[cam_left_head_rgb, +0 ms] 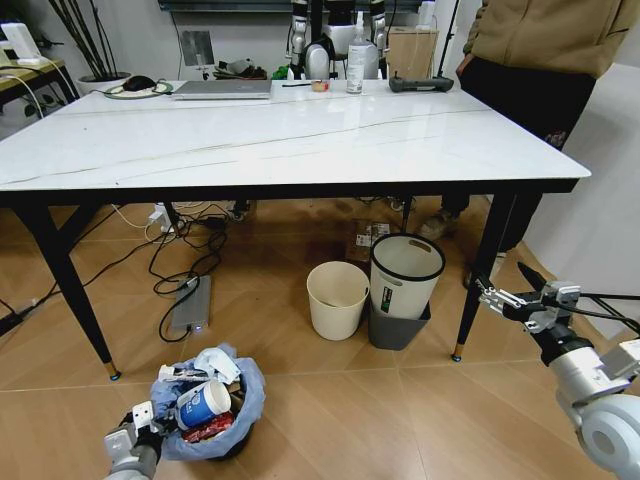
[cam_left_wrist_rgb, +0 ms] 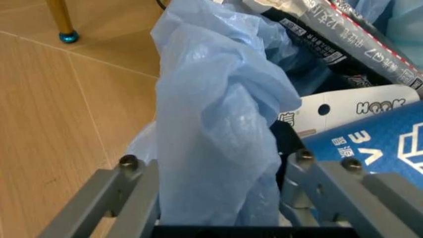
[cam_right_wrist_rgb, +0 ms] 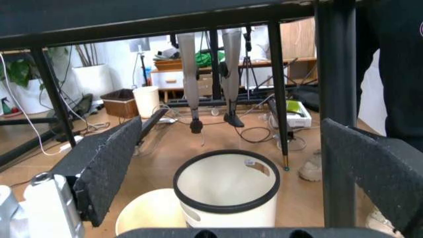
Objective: Pick up the trash bin and place the trash from the table into it.
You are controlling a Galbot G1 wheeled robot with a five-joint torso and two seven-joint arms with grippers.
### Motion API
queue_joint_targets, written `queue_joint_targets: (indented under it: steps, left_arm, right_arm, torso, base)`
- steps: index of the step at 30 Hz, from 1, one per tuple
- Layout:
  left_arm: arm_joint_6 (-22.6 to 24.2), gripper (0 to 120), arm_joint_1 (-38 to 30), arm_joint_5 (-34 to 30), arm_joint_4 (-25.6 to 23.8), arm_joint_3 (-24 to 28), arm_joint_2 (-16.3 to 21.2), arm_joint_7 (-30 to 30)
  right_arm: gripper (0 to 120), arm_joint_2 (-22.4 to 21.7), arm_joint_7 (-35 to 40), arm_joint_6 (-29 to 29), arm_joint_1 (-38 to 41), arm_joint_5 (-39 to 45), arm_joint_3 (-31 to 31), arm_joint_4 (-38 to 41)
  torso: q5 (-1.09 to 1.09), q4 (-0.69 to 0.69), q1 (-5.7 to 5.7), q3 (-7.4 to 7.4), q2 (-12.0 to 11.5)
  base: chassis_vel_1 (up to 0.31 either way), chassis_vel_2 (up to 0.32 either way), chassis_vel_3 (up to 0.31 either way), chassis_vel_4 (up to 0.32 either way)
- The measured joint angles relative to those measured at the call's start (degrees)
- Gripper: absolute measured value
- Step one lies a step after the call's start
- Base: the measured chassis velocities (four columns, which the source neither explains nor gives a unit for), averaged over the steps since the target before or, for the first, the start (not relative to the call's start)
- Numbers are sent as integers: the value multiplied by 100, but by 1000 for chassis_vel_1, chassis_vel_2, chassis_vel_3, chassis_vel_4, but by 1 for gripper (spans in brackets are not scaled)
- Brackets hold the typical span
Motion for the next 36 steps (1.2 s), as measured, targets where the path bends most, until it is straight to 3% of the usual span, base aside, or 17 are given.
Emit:
queue_joint_targets:
  steps: [11, 15, 18, 24, 36]
  left_arm:
    - [-1, 65, 256, -22, -254, -169, 121, -50]
    - [1, 81, 421, -46, -396, -251, 163, -64]
    - [-4, 84, 468, -48, -408, -280, 163, -65]
    - [-18, 98, 612, -80, -540, -369, 171, -62]
    - [-61, 100, 890, -132, -991, -477, 231, -51]
  right_arm:
    - [100, 0, 0, 0, 0, 0, 0, 0]
    - [100, 0, 0, 0, 0, 0, 0, 0]
    - [100, 0, 0, 0, 0, 0, 0, 0]
    - [100, 0, 0, 0, 0, 0, 0, 0]
    - [100, 0, 0, 0, 0, 0, 0, 0]
  torso:
    - [0, 0, 1, 2, 2]
    - [1, 0, 1, 2, 3]
    - [0, 0, 1, 2, 4]
    - [0, 0, 2, 3, 4]
    - [0, 0, 2, 3, 5]
  base:
    - [0, 0, 0, 0]
    - [0, 0, 0, 0]
    - [0, 0, 0, 0]
    - [0, 0, 0, 0]
    - [0, 0, 0, 0]
